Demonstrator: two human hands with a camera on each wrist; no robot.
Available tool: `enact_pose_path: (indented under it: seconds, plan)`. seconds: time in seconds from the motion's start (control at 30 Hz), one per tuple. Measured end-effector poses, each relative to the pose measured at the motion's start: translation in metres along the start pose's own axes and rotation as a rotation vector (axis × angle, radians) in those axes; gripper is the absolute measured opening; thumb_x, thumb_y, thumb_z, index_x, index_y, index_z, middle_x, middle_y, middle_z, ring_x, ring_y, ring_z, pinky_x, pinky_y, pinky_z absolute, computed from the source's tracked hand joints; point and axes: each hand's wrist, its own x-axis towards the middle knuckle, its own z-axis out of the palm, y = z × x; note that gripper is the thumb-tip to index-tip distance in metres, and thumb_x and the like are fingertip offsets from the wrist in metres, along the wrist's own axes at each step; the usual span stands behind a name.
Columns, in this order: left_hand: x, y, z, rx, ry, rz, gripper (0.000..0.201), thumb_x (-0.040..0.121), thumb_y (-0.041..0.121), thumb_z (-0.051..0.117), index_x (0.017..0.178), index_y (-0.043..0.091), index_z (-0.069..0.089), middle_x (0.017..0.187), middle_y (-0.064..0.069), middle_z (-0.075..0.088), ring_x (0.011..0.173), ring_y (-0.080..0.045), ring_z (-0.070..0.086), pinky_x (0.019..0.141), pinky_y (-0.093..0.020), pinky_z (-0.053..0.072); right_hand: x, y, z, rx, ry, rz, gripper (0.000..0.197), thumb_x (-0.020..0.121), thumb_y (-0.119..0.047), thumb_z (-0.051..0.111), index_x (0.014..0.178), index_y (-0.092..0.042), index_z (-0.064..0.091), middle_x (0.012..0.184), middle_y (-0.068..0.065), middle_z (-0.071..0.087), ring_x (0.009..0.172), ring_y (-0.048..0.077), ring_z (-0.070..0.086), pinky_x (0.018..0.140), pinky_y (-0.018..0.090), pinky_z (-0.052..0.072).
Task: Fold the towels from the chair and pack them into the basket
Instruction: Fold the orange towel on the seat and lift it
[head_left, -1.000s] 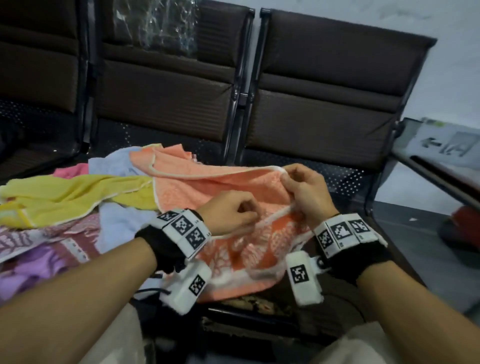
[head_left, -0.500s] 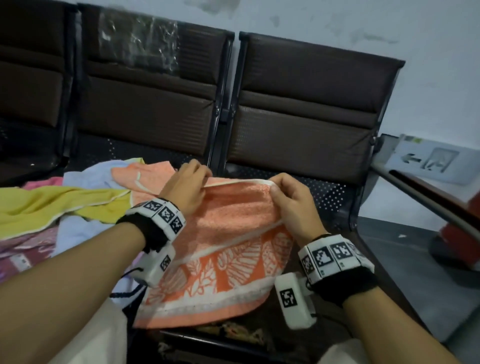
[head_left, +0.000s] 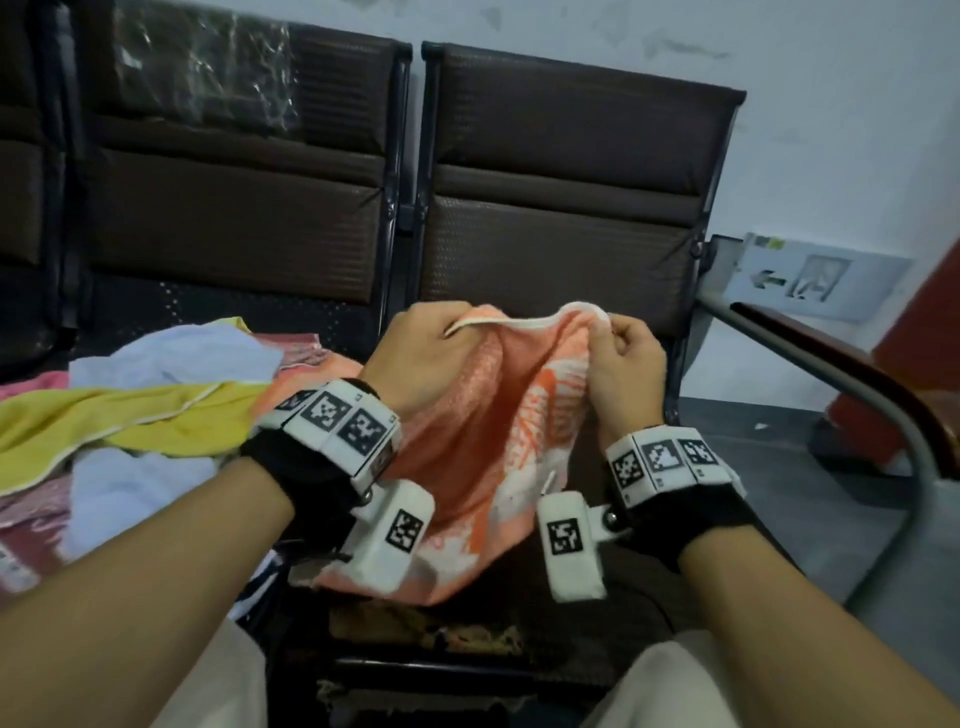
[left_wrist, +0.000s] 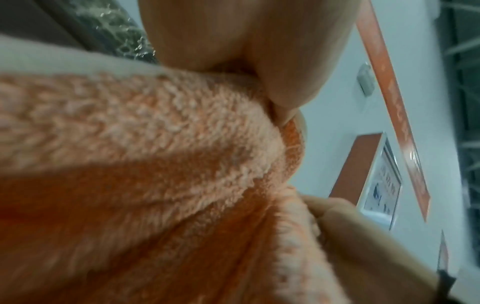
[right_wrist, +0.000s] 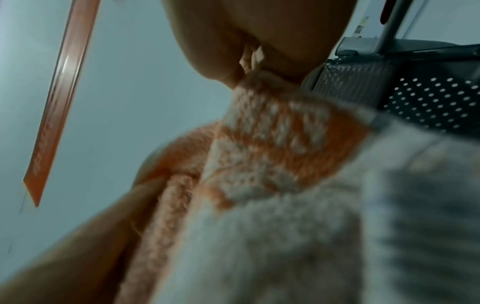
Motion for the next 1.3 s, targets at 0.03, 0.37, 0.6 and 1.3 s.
enact_pose_path:
  seconds: [0.03,0.37,0.6,1.3]
  plan:
    - [0.0,-0.001,0.003,-0.043,-0.006,-0.021,0.041,0.09,0.042,0.051,0.074,0.007,0.065,0.064,-0.008,0.06,0.061,-0.007,0.049,0.061,-0.034,0.04,-0.002,0.003,0.002,-0.008,-0.047,0.02,0.004,0.091,-0.022,0.058,0.089,-0.02,0.061,0.077,-0.01,0.065,0.067,-0.008,0.061,0.064,0.012,0.049]
    - [-0.029,-0.064,0.03,0.027,-0.493,-0.333,0.031,0.091,0.026,0.058,0.115,0.006,0.059,0.099,-0.009,0.068,0.093,-0.023,0.064,0.086,-0.042,0.053,-0.036,0.05,-0.004,-0.408,-0.956,0.322,0.029,0.079,-0.017,0.075,0.101,-0.026,0.058,0.088,-0.011,0.065,0.078,0.0,0.064,0.063,0.015,0.047]
    - [-0.045,-0.074,0.027,0.264,-0.879,-0.283,0.042,0.08,0.055,0.063,0.088,0.014,0.066,0.085,0.001,0.067,0.076,-0.009,0.058,0.072,-0.026,0.047,-0.041,0.062,-0.022,-0.941,-1.253,0.255,0.027,0.076,-0.03,0.075,0.098,-0.015,0.069,0.099,-0.001,0.07,0.095,0.02,0.064,0.085,0.034,0.052]
    - [-0.031,-0.042,0.001,-0.071,-0.427,-0.121,0.023,0.092,0.029,0.056,0.071,0.019,0.059,0.063,0.006,0.054,0.058,-0.004,0.047,0.061,-0.024,0.04,-0.038,0.001,0.006,-0.575,-1.002,-0.275,0.022,0.094,-0.027,0.057,0.074,-0.024,0.063,0.06,-0.015,0.055,0.057,-0.004,0.05,0.059,0.013,0.034]
